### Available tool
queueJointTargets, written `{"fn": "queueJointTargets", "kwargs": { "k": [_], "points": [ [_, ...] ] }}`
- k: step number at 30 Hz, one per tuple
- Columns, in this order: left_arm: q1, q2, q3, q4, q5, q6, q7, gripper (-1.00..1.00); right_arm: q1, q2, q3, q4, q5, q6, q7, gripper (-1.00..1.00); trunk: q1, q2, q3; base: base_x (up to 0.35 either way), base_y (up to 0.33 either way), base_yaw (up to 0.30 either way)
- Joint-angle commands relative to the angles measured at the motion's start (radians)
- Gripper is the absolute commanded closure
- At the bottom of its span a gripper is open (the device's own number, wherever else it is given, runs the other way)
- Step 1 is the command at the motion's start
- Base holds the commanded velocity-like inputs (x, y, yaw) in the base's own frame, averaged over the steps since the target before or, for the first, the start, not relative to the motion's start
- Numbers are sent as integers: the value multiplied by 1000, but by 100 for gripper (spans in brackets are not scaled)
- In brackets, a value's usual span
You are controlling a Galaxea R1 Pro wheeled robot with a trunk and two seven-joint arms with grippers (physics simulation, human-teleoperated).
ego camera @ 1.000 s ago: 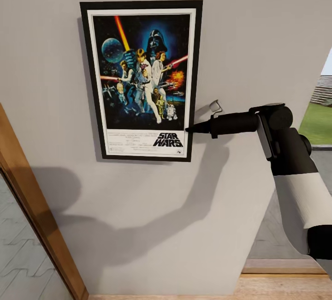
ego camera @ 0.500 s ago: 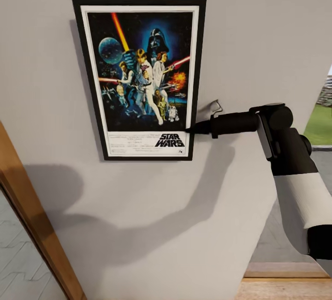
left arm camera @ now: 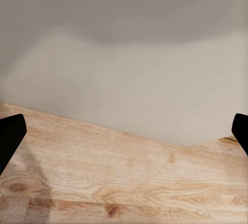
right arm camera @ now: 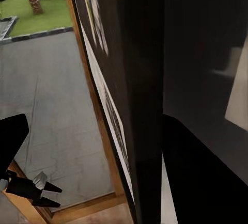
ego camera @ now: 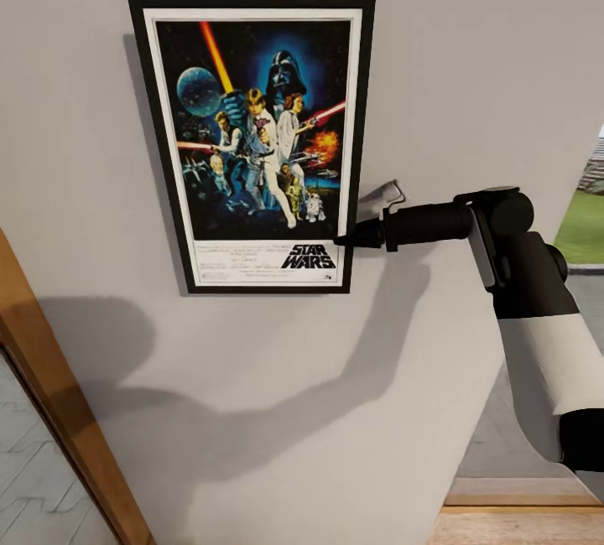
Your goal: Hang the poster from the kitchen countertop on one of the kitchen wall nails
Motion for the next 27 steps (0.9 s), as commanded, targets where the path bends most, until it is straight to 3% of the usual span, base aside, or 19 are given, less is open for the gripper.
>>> {"fn": "queueJointTargets", "kwargs": {
  "k": [1, 14, 27],
  "points": [
    [-1, 0, -5, 2, 8, -3, -4, -100, -1, 0, 0, 8, 17, 9, -32, -100, 1, 0, -1, 2, 0, 0],
    [-1, 0, -4, 2, 8, -4, -4, -100, -1, 0, -1, 8, 16, 9, -32, -100, 1, 0, -1, -14, 0, 0],
    [-1, 0, -5, 2, 8, -4, -7, -100, -1, 0, -1, 8, 16, 9, -32, -100, 1, 0, -1, -276, 0, 0]
  ]
}}
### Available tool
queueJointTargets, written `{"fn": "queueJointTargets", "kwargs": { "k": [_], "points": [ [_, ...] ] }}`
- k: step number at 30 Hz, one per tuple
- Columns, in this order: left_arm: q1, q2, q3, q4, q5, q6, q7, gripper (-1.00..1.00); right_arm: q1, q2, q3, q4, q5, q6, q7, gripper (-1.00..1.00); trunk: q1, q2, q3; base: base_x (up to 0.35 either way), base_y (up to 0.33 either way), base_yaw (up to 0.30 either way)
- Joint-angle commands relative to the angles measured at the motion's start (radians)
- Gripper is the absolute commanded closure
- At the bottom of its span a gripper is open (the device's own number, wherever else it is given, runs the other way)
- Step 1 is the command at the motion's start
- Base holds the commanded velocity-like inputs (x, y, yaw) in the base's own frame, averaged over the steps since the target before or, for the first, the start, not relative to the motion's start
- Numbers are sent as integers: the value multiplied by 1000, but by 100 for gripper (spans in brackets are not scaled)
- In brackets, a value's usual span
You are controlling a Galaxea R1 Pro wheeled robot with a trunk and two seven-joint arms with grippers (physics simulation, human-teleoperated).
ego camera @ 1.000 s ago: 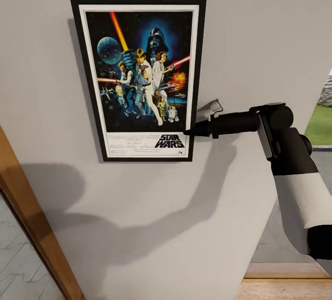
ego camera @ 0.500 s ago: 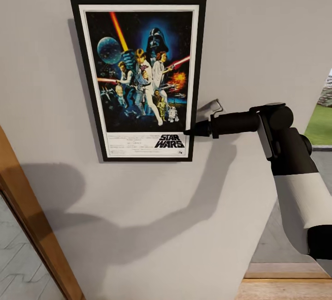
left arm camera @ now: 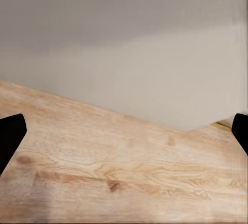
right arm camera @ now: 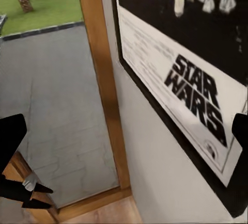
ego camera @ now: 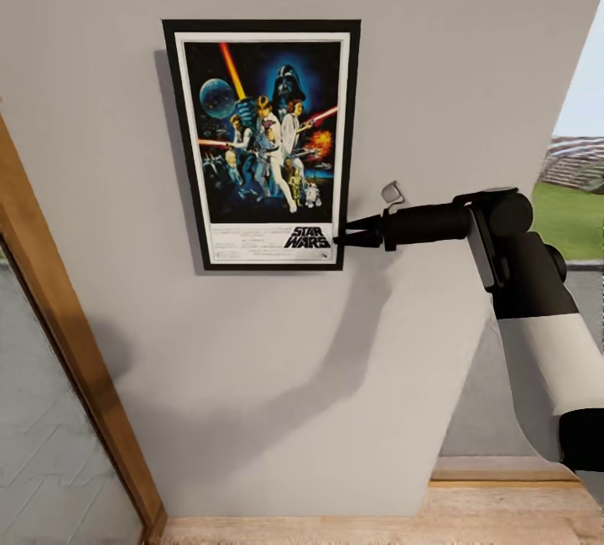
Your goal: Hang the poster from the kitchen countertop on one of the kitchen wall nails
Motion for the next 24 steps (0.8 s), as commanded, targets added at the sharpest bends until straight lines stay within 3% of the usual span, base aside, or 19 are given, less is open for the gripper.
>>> {"fn": "queueJointTargets", "kwargs": {
  "k": [1, 15, 19, 23, 24],
  "points": [
    [-1, 0, -4, 2, 7, -3, -4, -100, -1, -1, 1, 0, 1, 9, 3, -100, 0, -1, -1, -287, 0, 0],
    [-1, 0, -4, 2, 7, -3, -4, -100, 13, -2, 4, -17, -1, 6, 6, -100, 0, -1, -1, -176, 0, 0],
    [-1, 1, -3, 2, 7, -2, -4, -100, 80, -2, 3, -80, -1, 3, 9, -100, 0, -1, -1, -304, 0, 0],
    [-1, 3, -3, 2, 7, -1, -4, -100, 187, -3, 2, -140, -1, -24, 10, -100, 0, -1, -1, -125, 0, 0],
    [-1, 9, -3, 2, 8, 0, -4, -100, 272, -3, -8, -166, -1, -75, 11, -100, 0, -1, -1, -44, 0, 0]
  ]
}}
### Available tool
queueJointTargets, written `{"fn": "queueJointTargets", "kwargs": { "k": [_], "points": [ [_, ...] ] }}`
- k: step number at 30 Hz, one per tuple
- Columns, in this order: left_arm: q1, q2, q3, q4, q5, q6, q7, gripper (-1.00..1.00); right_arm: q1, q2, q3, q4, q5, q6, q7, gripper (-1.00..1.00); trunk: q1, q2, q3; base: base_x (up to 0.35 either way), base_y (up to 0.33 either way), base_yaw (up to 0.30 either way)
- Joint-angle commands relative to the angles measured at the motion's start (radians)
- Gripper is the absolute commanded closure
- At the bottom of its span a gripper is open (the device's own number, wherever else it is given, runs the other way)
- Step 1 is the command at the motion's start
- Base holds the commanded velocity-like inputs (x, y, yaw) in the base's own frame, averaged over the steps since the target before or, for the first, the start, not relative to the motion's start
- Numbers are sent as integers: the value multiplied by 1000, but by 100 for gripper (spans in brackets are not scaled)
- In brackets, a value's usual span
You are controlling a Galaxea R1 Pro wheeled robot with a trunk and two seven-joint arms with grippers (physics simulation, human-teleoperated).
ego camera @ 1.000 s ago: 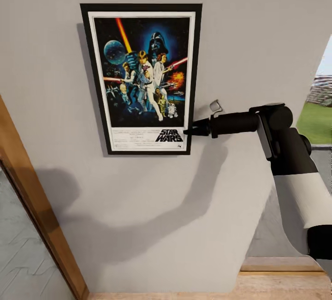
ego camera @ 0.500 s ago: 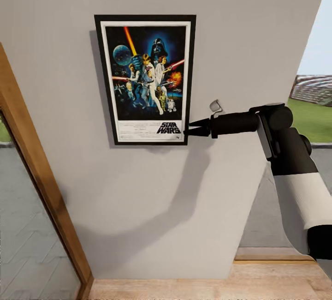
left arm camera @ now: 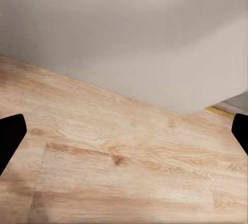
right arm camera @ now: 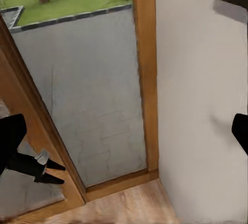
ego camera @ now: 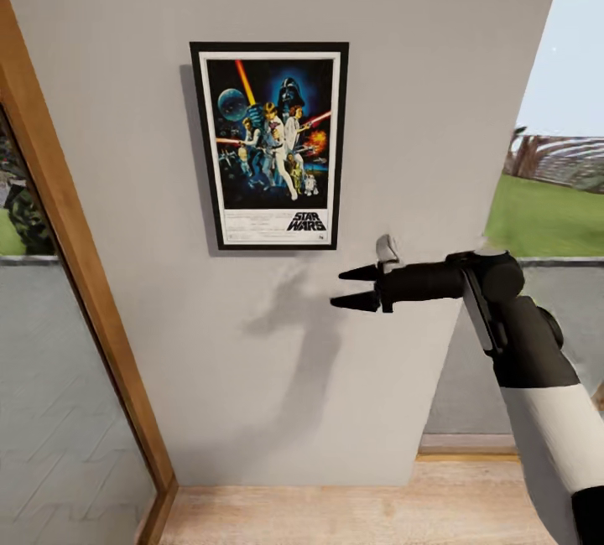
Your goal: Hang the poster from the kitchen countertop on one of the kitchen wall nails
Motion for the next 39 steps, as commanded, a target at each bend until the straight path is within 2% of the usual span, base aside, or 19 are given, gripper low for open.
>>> {"fn": "queueJointTargets", "kwargs": {
  "k": [1, 5, 7, 10, 14, 15, 18, 19, 21, 22, 23, 24, 25, 26, 27, 30, 33, 35, 39],
  "points": [
    [-1, 4, -6, 2, 8, -2, -4, -100, 37, -1, -9, -6, 1, -13, 3, -100, 1, -1, -1, -36, 0, 0],
    [-1, 21, -6, 2, 10, -1, -3, -100, 259, -1, -102, -23, 0, -149, 29, -100, 1, -1, -1, -14, 0, 0],
    [-1, 23, -6, 2, 10, -1, -3, -100, 320, 0, -134, -24, 0, -189, 53, -100, 1, -1, -1, -5, 0, 0],
    [-1, 27, -6, 2, 11, 0, -2, -100, 520, 0, -235, -16, 3, -323, 102, -100, 1, -1, -1, -2, 0, 0],
    [-1, 28, -5, 2, 10, 0, 0, -100, 651, 0, -279, 45, 5, -435, 110, -100, 1, -1, -1, 0, 0, 0],
    [-1, 28, -5, 2, 10, 1, 0, -100, 708, 0, -309, 114, 6, -506, 111, -100, 1, -1, -1, 0, 0, 0],
    [-1, 28, -4, 2, 10, 1, 1, -100, 754, -1, -346, 240, 9, -605, 112, -100, 1, -1, -1, 0, 0, 0],
    [-1, 27, -4, 2, 10, 1, 2, -100, 782, -36, -387, 630, 14, -852, 108, -100, 1, -1, -1, 0, 0, 0],
    [-1, 27, -4, 2, 10, 1, 2, -100, 784, -47, -390, 716, 13, -897, 103, -100, 1, -1, -1, 0, 0, 0],
    [-1, 26, -4, 2, 10, 1, 3, -100, 785, -60, -392, 845, 14, -951, 66, -100, 1, -1, -1, 0, 0, 0],
    [-1, 22, -4, 3, 9, 2, 6, -100, 787, -67, -390, 1069, 14, -986, -156, -100, 1, -1, -1, 0, 0, 0],
    [-1, 21, -4, 3, 9, 2, 6, -100, 787, -68, -389, 1116, 14, -988, -229, -100, 1, -1, -1, 0, 0, 0],
    [-1, 6, -4, 3, 8, 2, 8, -100, 787, -63, -386, 1245, 13, -991, -502, -100, 1, -1, -1, 0, 0, 0],
    [-1, 3, -4, 3, 8, 2, 8, -100, 787, -61, -386, 1263, 13, -991, -556, -100, 1, -1, -1, 0, 0, 0],
    [-1, -5, -4, 3, 8, 2, 8, -100, 787, -59, -386, 1294, 13, -991, -666, -100, 1, -1, -1, 0, 0, 0],
    [-1, -17, -4, 3, 8, 2, 22, -100, 787, -51, -386, 1326, 12, -991, -832, -100, 1, -1, -1, 0, 0, 0],
    [-1, -38, -4, 3, 7, 2, 120, -100, 787, -29, -386, 1350, 10, -991, -1074, -100, 1, -1, -1, 0, 0, 0],
    [-1, -49, -5, 3, 6, 1, 179, -100, 787, -15, -386, 1356, 10, -991, -1179, -100, 1, -1, -1, 0, 0, 0],
    [-1, -57, -7, 3, 6, 0, 223, -100, 787, 3, -386, 1361, 9, -990, -1261, -100, 1, -1, -1, 0, 0, 0]
  ]
}}
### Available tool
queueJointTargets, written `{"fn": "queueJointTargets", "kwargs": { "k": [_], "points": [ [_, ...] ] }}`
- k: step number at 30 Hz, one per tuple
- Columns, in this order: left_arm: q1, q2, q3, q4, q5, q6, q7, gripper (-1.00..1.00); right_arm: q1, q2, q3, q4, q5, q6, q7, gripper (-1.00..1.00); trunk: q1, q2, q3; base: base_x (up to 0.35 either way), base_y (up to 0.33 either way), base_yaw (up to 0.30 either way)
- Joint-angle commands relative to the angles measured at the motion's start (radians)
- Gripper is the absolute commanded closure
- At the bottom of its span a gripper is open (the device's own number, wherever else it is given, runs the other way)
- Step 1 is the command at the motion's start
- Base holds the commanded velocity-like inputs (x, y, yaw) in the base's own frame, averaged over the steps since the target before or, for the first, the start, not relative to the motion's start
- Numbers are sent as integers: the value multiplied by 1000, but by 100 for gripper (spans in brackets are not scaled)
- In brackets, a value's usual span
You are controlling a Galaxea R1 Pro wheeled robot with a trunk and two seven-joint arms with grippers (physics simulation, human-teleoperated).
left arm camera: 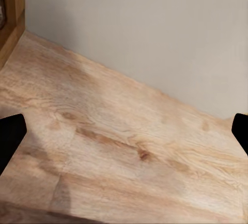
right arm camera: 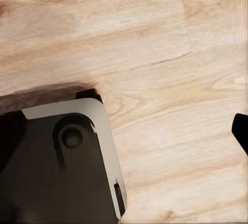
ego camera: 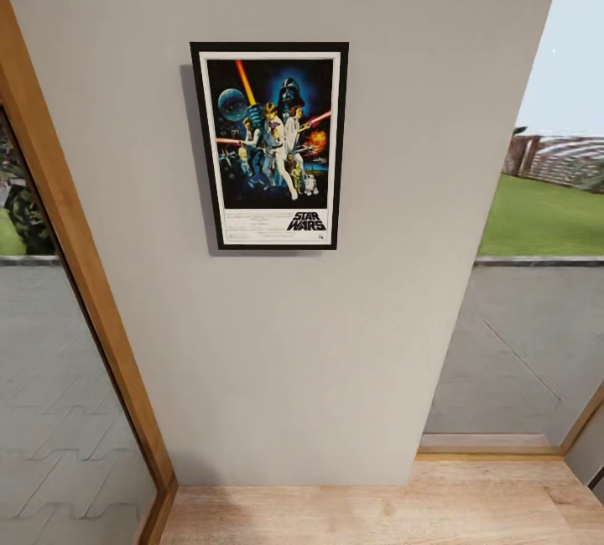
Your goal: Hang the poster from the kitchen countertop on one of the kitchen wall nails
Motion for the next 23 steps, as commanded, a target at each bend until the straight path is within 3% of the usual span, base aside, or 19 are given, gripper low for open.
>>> {"fn": "queueJointTargets", "kwargs": {
  "k": [1, 11, 17, 23],
  "points": [
    [-1, 0, -4, 2, 10, 0, -2, -100, -1, 2, -7, 2, 1, -3, -3, -100, 0, -1, -1, 0, 0, 0],
    [-1, -2, -6, 1, 10, 0, 33, -100, -1, 10, -7, 3, -1, -3, -34, -100, 0, -1, -1, 0, 0, 0],
    [-1, -2, -5, 1, 12, -1, 100, -100, -1, 10, -7, 3, -1, -3, -35, -100, 0, -1, -1, 0, 0, 0],
    [-1, -2, -5, 1, 13, -2, 127, -100, -1, 10, -7, 3, -1, -3, -35, -100, 0, -1, -1, 0, 0, 0]
  ]
}}
